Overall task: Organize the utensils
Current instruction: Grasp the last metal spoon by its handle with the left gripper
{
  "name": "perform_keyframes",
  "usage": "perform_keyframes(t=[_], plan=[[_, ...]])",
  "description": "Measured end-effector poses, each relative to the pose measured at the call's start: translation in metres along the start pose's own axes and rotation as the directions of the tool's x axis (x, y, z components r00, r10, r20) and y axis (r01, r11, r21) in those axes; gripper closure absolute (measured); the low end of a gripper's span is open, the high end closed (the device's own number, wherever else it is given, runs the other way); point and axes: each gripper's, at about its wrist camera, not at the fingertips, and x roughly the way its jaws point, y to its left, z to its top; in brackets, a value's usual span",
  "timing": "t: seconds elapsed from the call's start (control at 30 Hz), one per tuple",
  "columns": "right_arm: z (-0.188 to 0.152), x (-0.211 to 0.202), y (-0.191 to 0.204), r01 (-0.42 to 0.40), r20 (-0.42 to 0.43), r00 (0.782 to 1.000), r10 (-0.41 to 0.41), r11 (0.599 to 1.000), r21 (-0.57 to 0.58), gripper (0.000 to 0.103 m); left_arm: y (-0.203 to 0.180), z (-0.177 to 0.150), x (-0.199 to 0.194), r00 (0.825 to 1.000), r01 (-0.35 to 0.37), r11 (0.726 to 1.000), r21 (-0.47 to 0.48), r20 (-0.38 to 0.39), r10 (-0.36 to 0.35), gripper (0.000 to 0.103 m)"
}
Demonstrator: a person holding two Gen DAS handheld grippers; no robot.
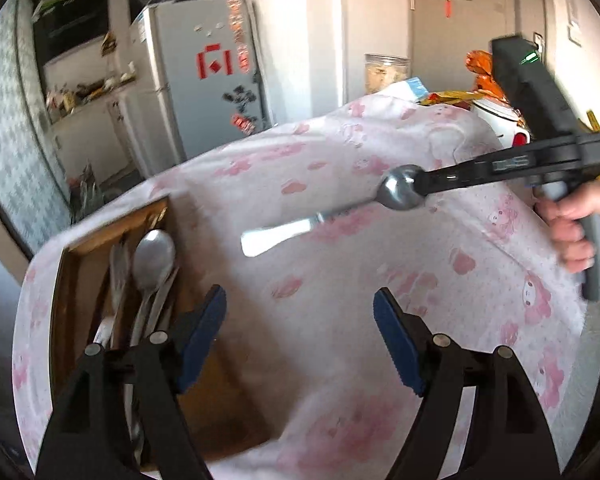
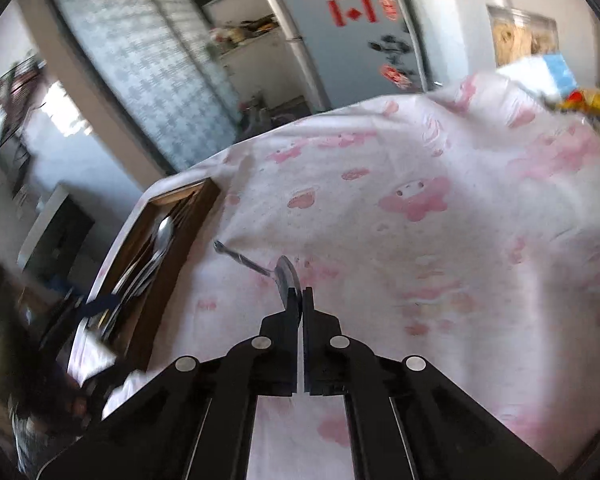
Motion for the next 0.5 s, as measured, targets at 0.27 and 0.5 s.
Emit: perform_keyframes(t=[0.27,0.5], plan=[[0.004,-0.052,-0.002,-0.108,0.031,0.994,0.109,0.994,-0.031,0.101,-0.049,0.015,0.032,0.992,0.12,0.988,0.092,-0.052,-0.116,0.026],[0.02,-0.048,0.005,-0.124,0.047,0.991,0.124,0.992,-0.011,0.1,-0.052,0.01,0.026,0.98,0.171,0.983,0.063,-0.112,-0.163,0.092]])
